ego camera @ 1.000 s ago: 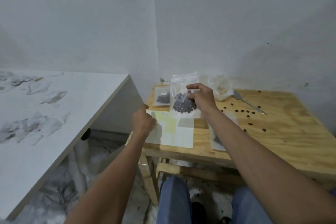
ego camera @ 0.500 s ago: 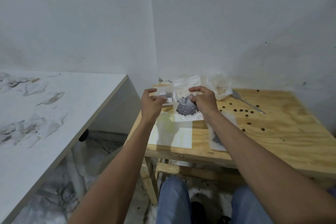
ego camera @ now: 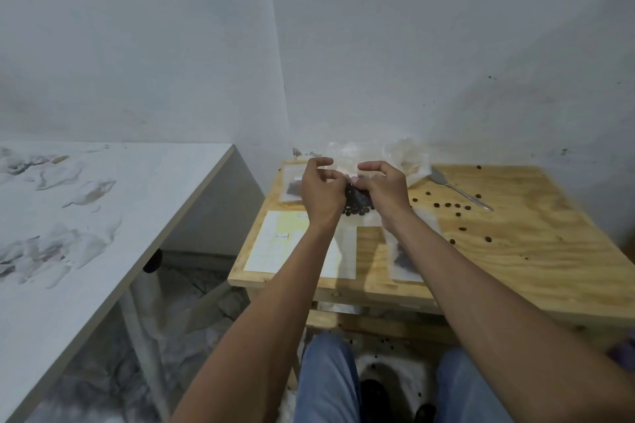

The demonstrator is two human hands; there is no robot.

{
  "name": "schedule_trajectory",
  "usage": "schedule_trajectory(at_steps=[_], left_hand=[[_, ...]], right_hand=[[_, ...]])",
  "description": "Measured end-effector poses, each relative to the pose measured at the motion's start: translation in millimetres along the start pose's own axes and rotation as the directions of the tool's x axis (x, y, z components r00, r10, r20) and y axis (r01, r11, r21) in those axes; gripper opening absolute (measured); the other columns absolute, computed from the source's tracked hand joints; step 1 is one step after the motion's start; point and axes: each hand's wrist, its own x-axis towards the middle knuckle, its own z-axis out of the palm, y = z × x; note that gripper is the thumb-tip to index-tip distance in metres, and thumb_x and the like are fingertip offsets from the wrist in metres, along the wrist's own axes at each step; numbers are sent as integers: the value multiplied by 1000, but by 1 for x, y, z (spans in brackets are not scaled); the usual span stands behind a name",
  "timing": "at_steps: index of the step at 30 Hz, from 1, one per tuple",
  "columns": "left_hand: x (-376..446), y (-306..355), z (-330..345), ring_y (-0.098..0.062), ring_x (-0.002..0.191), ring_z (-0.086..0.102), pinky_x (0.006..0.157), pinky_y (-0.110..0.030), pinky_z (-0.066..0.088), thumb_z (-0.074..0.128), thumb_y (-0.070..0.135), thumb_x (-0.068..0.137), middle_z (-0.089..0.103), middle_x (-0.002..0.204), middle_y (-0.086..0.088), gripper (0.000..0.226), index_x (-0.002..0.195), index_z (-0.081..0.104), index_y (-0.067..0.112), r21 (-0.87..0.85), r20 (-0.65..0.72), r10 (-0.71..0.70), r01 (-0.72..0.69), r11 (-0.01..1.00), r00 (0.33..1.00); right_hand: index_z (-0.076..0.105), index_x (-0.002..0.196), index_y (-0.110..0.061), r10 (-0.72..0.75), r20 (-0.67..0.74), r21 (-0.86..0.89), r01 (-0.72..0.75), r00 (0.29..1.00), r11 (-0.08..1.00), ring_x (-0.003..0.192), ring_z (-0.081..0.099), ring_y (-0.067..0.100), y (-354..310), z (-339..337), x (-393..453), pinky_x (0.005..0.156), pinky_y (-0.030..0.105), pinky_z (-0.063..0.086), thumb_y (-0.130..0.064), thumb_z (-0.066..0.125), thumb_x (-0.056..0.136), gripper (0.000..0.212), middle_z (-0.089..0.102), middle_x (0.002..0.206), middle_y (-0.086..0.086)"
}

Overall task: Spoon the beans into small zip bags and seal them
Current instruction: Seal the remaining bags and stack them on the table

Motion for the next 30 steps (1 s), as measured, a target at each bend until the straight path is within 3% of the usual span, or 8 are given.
schedule_trajectory(at_steps=[5,10,16,19,21,25,28,30], left_hand=[[1,-11,0,-5,96,56,71,-9,39,78,16,82,61,109,-3,16,95,68,19,69,-2,50,-50,996,999],[7,-19,-1,-30,80,70,73,-46,58,72,5,86,73,86,-12,11,85,74,16,-111,120,-10,23,994,993],[16,-32,-1,-23,104,70,93,-48,58,66,6,87,74,106,2,23,99,76,22,-59,150,-10,19,998,989],[27,-37,-9,-18,104,69,85,-31,60,66,5,90,68,115,2,33,121,70,18,-50,184,-35,45,998,982],[40,-38,-16,-9,100,65,79,-16,54,69,5,90,65,118,0,36,124,68,16,-56,107,-25,31,998,994],[74,-47,-31,-6,87,64,81,-26,58,78,10,84,67,119,-6,35,119,72,13,29,-44,1,0,1000,999],[99,-54,-43,-3,87,66,71,-11,52,78,8,84,66,120,-3,47,130,65,8,65,23,-24,22,998,999],[114,-61,-49,-12,103,67,76,-8,50,77,6,83,65,128,-5,58,138,59,4,92,72,-50,43,995,996]], right_hand=[[74,93,-23,-22,-29,-16,21,999,1000,97,73,24,2,-3,2,84,43,62,-14,80,78,19,73,101,4],[74,82,-28,-57,-52,-65,53,997,996,99,71,23,6,-1,6,88,43,60,-21,81,75,13,74,95,-1],[75,85,-24,-44,-84,-118,34,996,992,93,72,23,9,9,13,80,37,61,-6,71,80,19,74,99,2],[74,93,-28,-34,-10,-146,32,999,989,90,70,24,8,15,23,74,36,61,-5,66,83,26,71,102,5],[72,105,-28,-31,83,-217,49,996,975,95,68,20,7,23,32,78,35,59,-6,66,83,32,69,107,1],[71,117,-27,-7,218,-374,90,976,923,113,61,17,8,49,53,82,25,50,-6,74,81,42,66,119,-4],[70,124,-21,3,205,-384,77,979,920,109,61,15,11,69,70,77,19,47,-4,74,83,45,66,126,0],[68,128,-17,18,199,-390,62,980,919,109,60,15,14,82,80,85,23,51,-4,72,83,47,65,130,2]])
